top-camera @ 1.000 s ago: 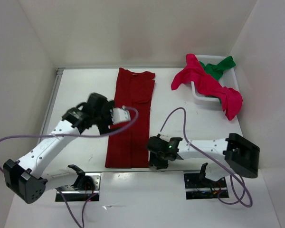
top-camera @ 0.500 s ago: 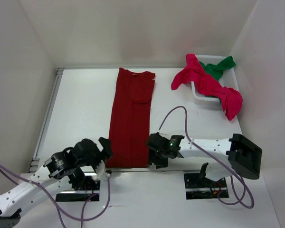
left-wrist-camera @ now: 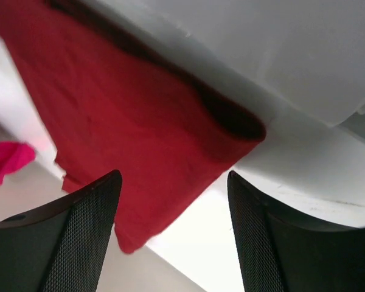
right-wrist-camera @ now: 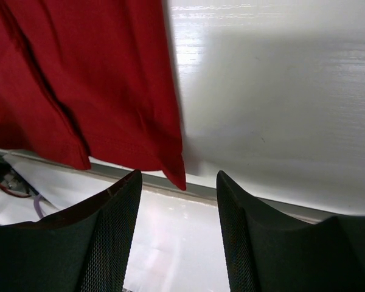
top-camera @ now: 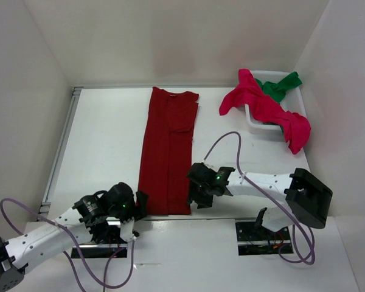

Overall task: Fold and stack the t-shirts
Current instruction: Grab the bottom of the folded rectangular tshirt with both arms

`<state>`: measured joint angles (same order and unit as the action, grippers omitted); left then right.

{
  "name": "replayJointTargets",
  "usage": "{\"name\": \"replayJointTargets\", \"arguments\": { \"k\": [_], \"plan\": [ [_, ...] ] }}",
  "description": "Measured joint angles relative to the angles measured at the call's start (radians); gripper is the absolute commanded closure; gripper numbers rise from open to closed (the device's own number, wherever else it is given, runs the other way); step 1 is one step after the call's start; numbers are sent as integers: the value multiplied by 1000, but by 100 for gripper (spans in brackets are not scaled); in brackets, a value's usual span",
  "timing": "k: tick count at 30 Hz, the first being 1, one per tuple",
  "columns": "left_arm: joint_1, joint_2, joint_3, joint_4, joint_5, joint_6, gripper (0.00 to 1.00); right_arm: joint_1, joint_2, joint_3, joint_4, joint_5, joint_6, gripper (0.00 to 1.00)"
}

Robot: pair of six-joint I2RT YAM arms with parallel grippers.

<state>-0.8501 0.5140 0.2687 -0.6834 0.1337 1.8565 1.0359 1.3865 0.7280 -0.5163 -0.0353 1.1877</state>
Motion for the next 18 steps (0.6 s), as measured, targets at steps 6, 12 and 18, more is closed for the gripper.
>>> {"name": "replayJointTargets", "arguments": {
  "k": [6, 12, 18],
  "plan": [
    [-3, 196, 29, 92, 9, 30, 12, -9, 95, 51, 6, -18, -29, 40],
    [-3, 248, 49, 109, 29, 29, 36, -16, 110, 59, 14, -34, -45, 40],
    [-3, 246, 50, 89, 34, 53, 80, -16, 110, 59, 16, -51, -61, 40]
  ]
}}
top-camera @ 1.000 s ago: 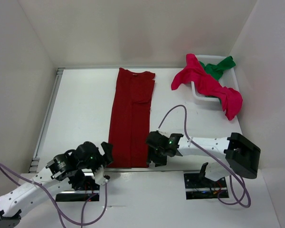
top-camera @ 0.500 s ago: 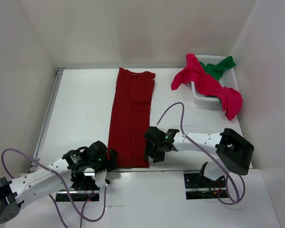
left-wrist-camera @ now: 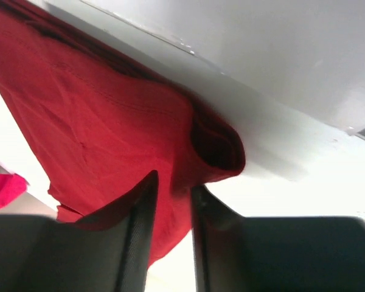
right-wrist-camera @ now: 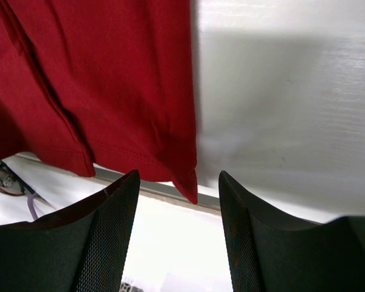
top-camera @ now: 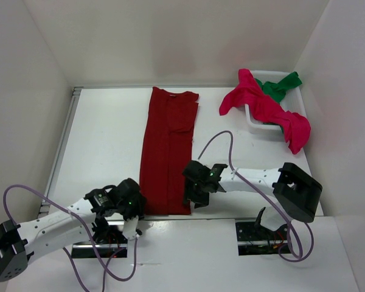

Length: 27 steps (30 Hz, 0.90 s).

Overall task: Fold and stack the t-shirts
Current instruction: Grab the bottom of the folded rectangular tshirt with both arms

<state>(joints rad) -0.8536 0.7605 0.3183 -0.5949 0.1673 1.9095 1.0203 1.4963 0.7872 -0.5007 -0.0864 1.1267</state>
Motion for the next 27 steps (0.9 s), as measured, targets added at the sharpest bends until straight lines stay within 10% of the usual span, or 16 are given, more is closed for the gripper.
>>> {"name": "replayJointTargets", "arguments": {
  "k": [2, 10, 16, 27],
  "plan": [
    [-3, -7, 0, -8, -2, -1, 100, 0, 2, 0, 2, -9, -2, 40],
    [-8, -199, -15, -27, 0, 24, 100, 0, 21, -4, 12, -69, -36, 44],
    [-17, -348, -37, -104, 22, 29, 100, 0, 68, -12, 30, -105, -64, 100],
    [-42, -439, -21, -191, 35, -3, 100, -7, 29, 23, -24, -136, -101, 100]
  ]
}}
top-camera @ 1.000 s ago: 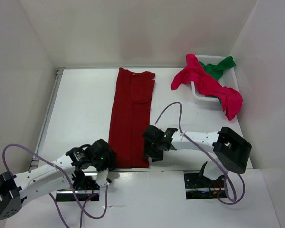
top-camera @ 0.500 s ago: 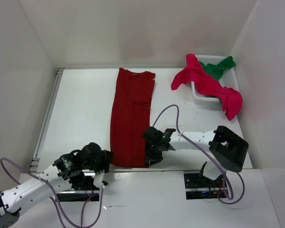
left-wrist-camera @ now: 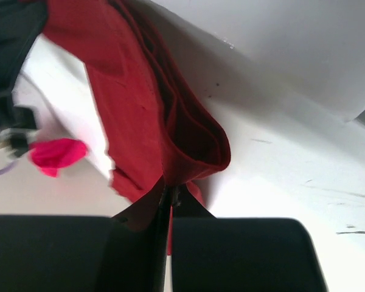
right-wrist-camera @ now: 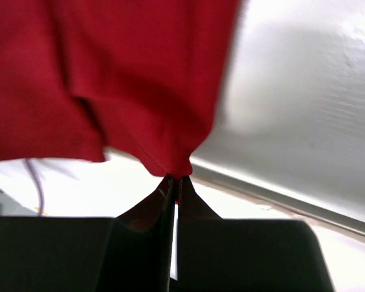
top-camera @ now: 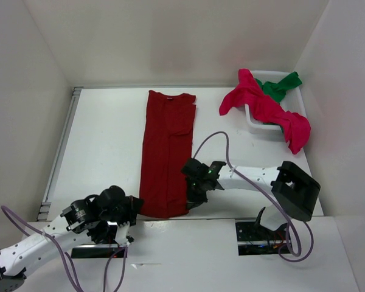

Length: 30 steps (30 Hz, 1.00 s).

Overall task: Fold and stack the t-shirts
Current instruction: Grab the bottom of the folded rectangular tshirt with both arms, then fold the folded rectangular tshirt in 1/3 of the way

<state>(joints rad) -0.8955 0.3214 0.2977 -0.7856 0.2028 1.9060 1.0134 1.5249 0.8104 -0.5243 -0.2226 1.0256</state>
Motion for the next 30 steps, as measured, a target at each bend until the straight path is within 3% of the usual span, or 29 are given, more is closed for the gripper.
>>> {"name": "replayJointTargets", "arguments": {
  "k": [5, 13, 17, 24, 30],
  "plan": [
    [0, 89, 40, 2, -21, -141, 100, -33, -32, 61, -34, -5, -42, 100],
    [24, 652, 442, 34, 13, -602, 100, -233, -67, 196, -122, -48, -174, 100],
    [166, 807, 567, 65, 80, -764, 100, -359, -5, 341, -153, -58, -291, 100],
    [461, 1058, 791, 64, 204, -899, 100, -494, 142, 488, -160, -88, -422, 100],
    [549, 1160, 863, 96, 248, -996, 100, -567, 239, 587, -159, -124, -464, 100]
  ]
}}
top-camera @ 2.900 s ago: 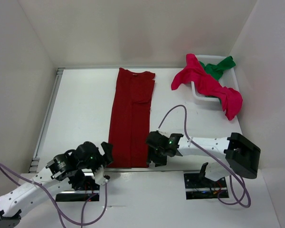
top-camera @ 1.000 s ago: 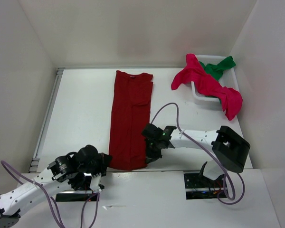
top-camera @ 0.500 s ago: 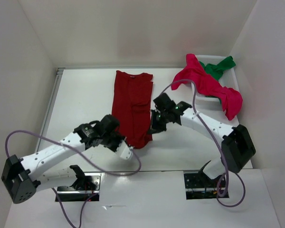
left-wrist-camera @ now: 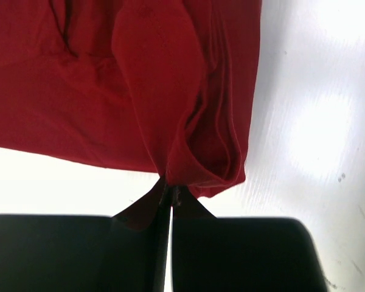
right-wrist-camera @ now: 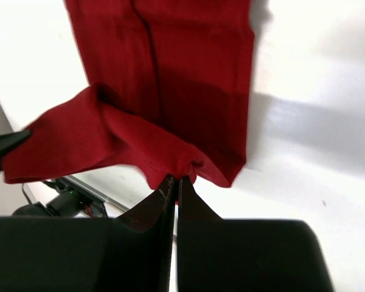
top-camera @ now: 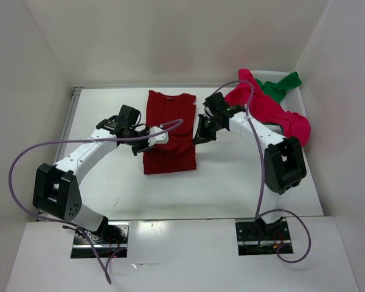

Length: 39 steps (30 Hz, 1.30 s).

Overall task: Fold and stack the t-shirts
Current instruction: Fold the folded rectangular tshirt in 1/3 of the way

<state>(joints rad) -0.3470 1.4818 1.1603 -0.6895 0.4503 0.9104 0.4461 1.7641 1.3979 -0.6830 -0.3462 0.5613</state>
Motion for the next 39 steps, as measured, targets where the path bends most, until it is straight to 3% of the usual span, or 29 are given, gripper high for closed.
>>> {"name": "replayJointTargets", "arguments": {
  "k": [10, 20, 24, 29, 31, 32, 34, 36, 39],
  "plan": [
    [53, 79, 13, 121, 0, -126, 100, -18, 128, 77, 11, -63, -39, 100],
    [65, 180, 11, 234, -79, -159, 100, -45, 246, 135, 34, -66, -39, 99],
    [58, 204, 10, 287, -118, -159, 99, -58, 284, 164, 49, -63, -36, 90],
    [58, 267, 10, 335, -153, -160, 92, -80, 344, 217, 62, -51, -30, 54],
    [58, 298, 13, 346, -168, -164, 86, -88, 358, 230, 69, -42, -34, 46],
    [58, 314, 17, 350, -179, -172, 75, -92, 360, 234, 72, -34, -35, 45],
    [58, 349, 36, 350, -205, -188, 64, -100, 360, 240, 76, -17, -43, 45],
    [65, 377, 64, 344, -230, -219, 55, -102, 348, 241, 93, 6, -55, 53],
    [94, 389, 111, 322, -250, -273, 45, -93, 272, 190, 131, 52, -84, 75]
  ]
}}
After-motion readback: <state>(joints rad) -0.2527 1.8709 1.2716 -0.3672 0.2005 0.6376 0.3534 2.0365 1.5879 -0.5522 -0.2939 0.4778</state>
